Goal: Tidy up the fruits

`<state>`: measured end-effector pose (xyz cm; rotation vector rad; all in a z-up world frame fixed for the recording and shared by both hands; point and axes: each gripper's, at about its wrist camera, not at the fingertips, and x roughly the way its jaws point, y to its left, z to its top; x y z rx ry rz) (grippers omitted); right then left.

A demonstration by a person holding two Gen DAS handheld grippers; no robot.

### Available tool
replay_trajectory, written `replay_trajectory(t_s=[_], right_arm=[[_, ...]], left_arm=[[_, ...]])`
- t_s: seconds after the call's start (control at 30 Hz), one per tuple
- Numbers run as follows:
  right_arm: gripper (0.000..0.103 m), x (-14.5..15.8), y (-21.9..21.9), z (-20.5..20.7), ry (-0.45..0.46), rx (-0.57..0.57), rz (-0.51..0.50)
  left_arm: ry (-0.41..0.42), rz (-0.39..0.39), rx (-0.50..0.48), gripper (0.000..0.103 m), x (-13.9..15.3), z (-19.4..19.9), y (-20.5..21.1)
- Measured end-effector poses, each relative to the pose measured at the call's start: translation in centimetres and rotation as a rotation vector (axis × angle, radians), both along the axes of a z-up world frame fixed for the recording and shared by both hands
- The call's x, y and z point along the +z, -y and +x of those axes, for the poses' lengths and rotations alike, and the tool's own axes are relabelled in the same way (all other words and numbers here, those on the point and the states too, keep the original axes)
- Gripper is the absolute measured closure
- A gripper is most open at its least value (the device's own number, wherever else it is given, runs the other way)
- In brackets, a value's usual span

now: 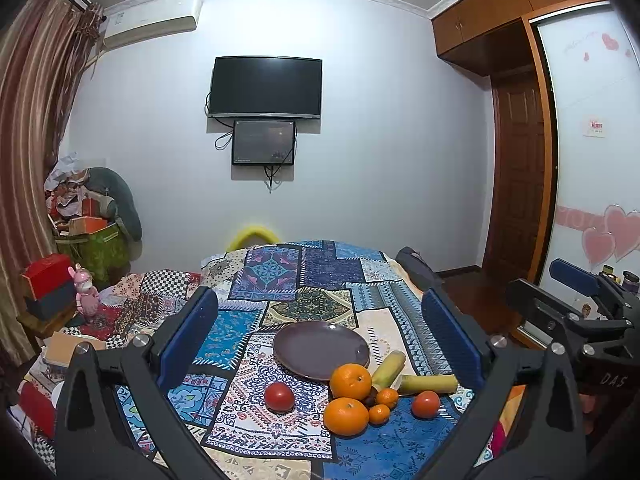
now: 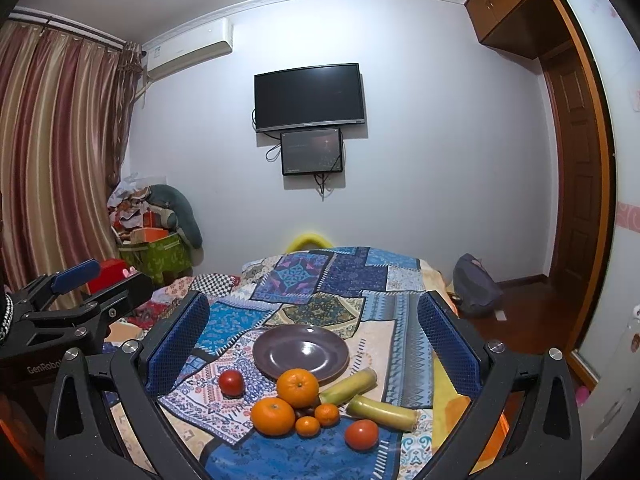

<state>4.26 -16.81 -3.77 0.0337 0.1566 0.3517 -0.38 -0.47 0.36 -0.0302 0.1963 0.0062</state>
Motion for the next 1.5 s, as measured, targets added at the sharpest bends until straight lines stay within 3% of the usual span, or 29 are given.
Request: replay_trajectory(t_s=[1.5], right_arm=[[0.0, -0.25, 0.01, 0.07, -0.003, 0.005, 0.006]], left_arm=[[-0.001, 0.001, -0.003, 0.0, -0.04, -0.1, -0.04]])
